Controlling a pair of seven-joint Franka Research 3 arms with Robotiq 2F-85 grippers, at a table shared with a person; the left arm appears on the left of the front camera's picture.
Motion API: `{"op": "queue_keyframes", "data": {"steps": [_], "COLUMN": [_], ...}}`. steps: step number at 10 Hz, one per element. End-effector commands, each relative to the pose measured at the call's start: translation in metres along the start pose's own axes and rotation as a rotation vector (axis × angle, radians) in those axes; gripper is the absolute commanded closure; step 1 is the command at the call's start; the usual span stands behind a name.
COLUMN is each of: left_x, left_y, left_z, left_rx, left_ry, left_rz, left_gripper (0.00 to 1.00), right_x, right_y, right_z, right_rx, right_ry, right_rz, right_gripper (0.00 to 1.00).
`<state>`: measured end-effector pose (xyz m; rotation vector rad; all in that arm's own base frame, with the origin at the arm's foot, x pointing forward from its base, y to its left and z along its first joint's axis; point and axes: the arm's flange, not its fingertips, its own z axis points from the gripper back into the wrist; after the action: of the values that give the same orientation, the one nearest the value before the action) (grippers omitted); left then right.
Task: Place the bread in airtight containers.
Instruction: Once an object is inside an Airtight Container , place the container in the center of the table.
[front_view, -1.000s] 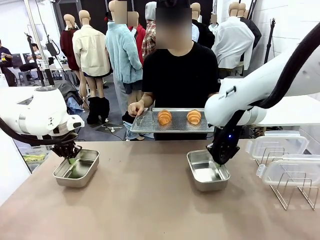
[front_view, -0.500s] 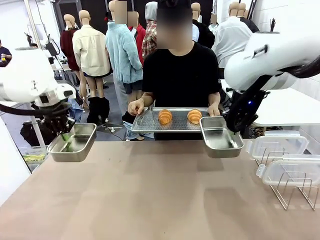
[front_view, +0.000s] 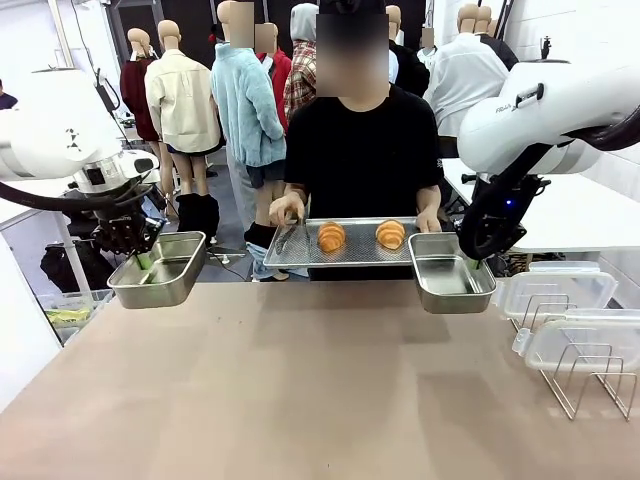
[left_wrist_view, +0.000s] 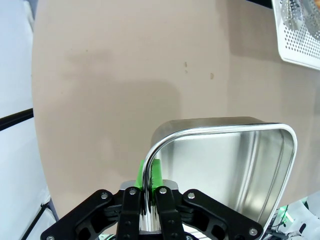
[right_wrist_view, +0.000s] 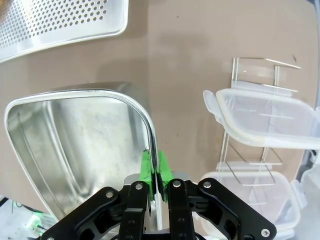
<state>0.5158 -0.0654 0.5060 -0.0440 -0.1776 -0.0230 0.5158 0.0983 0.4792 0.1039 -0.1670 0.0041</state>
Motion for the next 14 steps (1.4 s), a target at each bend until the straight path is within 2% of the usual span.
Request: {"op": "queue_keyframes", "data": {"steps": [1,14], "left_x": [-0.0019,-0.0019], "left_y": [0.0041,0.0041], "left_z": [0.0005,0.0005], "left_rx": [0.018,0.018], "left_ry": [-0.024,-0.024], "left_rz": [-0.007,-0.007], "left_gripper": [1.0,1.0], "right_x": [-0.0014,-0.0014], "right_y": [0.0008,0.0008], "right_z": [0.0086,0.0086], "right_rx": [0.002,0.002], "right_ry": [-0.017,-0.017], "right_rz": [0.001,0.001], "right_gripper": [1.0,1.0]}}
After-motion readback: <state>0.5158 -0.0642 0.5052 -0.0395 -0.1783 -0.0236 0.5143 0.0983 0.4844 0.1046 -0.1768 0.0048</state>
